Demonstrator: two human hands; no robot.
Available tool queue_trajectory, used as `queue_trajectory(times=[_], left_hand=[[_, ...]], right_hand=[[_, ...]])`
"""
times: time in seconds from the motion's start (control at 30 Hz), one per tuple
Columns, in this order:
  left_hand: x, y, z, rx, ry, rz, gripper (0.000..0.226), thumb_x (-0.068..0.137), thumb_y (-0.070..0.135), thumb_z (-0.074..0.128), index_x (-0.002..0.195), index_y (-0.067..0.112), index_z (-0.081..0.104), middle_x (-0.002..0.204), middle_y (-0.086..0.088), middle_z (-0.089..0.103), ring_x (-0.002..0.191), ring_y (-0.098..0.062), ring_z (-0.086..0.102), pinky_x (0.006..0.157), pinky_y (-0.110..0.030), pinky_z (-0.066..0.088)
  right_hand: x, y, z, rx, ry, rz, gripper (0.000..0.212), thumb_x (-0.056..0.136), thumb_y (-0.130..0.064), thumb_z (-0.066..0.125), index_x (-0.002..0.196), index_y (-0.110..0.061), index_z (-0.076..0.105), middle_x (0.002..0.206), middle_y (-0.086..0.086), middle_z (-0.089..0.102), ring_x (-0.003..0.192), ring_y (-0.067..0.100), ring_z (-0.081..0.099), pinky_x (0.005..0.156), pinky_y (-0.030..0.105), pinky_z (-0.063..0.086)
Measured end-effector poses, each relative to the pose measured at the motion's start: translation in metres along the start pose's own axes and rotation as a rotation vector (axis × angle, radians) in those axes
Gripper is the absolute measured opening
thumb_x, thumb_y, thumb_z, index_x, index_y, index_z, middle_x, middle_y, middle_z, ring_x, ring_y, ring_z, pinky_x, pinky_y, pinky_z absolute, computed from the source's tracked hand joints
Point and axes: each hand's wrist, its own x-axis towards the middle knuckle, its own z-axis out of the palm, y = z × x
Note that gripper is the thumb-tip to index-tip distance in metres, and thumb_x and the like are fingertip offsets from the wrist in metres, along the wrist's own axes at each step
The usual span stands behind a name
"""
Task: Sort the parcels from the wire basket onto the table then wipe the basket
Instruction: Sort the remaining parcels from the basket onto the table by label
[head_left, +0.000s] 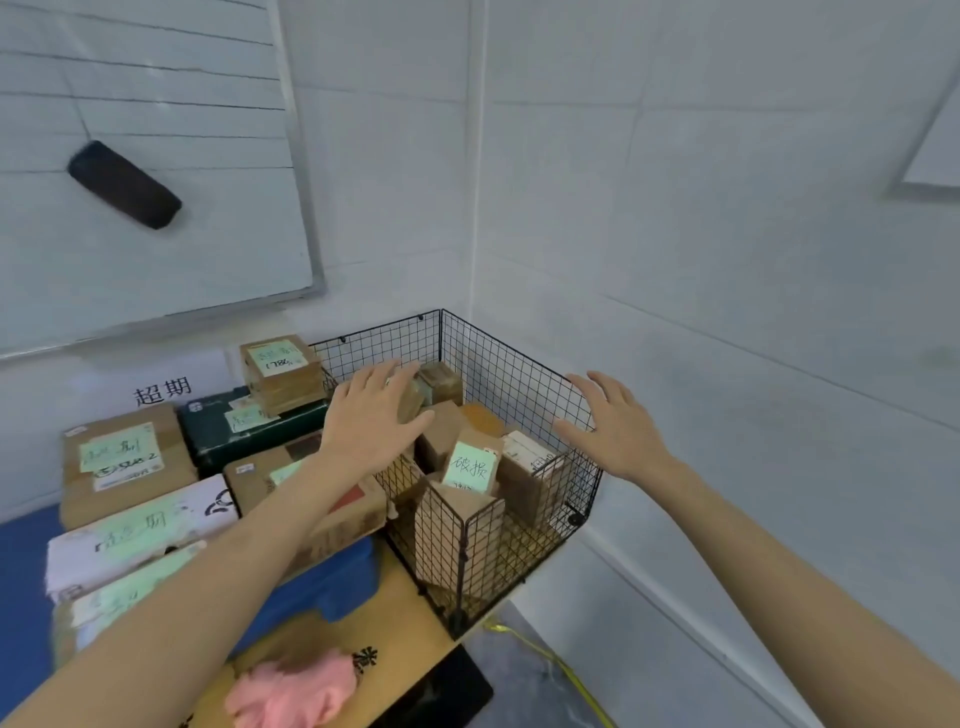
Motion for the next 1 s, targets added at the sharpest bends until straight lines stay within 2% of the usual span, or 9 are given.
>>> queue_trajectory(times=[0.23,0.4,0.57,0.73,0.87,1.0], left_hand=[[0.036,0.025,0.016,0.031,-0.012,0.04,0.069,0.096,0.059,0.044,0.154,0.029,0.026,0.162,-0.001,0.025,0.148,-0.025,0.024,0.119,-0.045,0.019],[0.077,0.031,0.04,0.087,-0.037,0.091,0.07,0.095,0.062,0.043,0.154,0.029,0.025,0.16,-0.001,0.028,0.146,-0.025,0.027,0.117,-0.045,0.022],[0.118,0.032,0.069,0.069,-0.092,0.069,0.072,0.095,0.062,0.043,0.155,0.03,0.022,0.161,-0.001,0.027,0.146,-0.023,0.026,0.117,-0.046,0.022],[0.146,0.02,0.097,0.095,-0.198,0.02,0.074,0.094,0.065,0.041,0.156,0.032,0.018,0.162,0.003,0.023,0.147,-0.021,0.025,0.118,-0.044,0.02],[0.153,0.013,0.119,0.124,-0.336,0.001,0.077,0.093,0.066,0.042,0.157,0.032,0.013,0.164,0.003,0.018,0.149,-0.022,0.02,0.12,-0.044,0.017],[0.15,0.015,0.141,0.094,-0.437,-0.017,0.078,0.092,0.065,0.047,0.156,0.032,0.015,0.162,0.004,0.024,0.144,-0.021,0.029,0.116,-0.041,0.026]], right_hand=[[0.02,0.037,0.014,0.037,-0.046,-0.024,0.07,0.097,-0.056,0.046,0.156,-0.027,0.023,0.162,0.005,0.021,0.149,0.025,0.018,0.119,0.046,0.023],[0.057,0.048,0.027,0.046,-0.079,-0.108,0.07,0.095,-0.057,0.047,0.155,-0.029,0.022,0.162,0.003,0.023,0.148,0.023,0.021,0.118,0.045,0.024],[0.114,0.05,0.041,0.088,-0.148,-0.219,0.07,0.095,-0.055,0.051,0.155,-0.033,0.021,0.161,-0.001,0.023,0.147,0.02,0.023,0.117,0.046,0.028],[0.163,0.047,0.067,0.138,-0.332,-0.307,0.074,0.092,-0.052,0.057,0.154,-0.038,0.018,0.161,-0.003,0.021,0.144,0.021,0.029,0.112,0.048,0.036],[0.188,0.043,0.092,0.164,-0.524,-0.347,0.078,0.092,-0.042,0.062,0.155,-0.032,0.018,0.16,0.0,0.022,0.138,0.023,0.036,0.108,0.044,0.04],[0.195,0.038,0.122,0.169,-0.657,-0.338,0.075,0.094,-0.046,0.06,0.155,-0.028,0.02,0.159,0.001,0.025,0.124,0.018,0.048,0.101,0.039,0.043]])
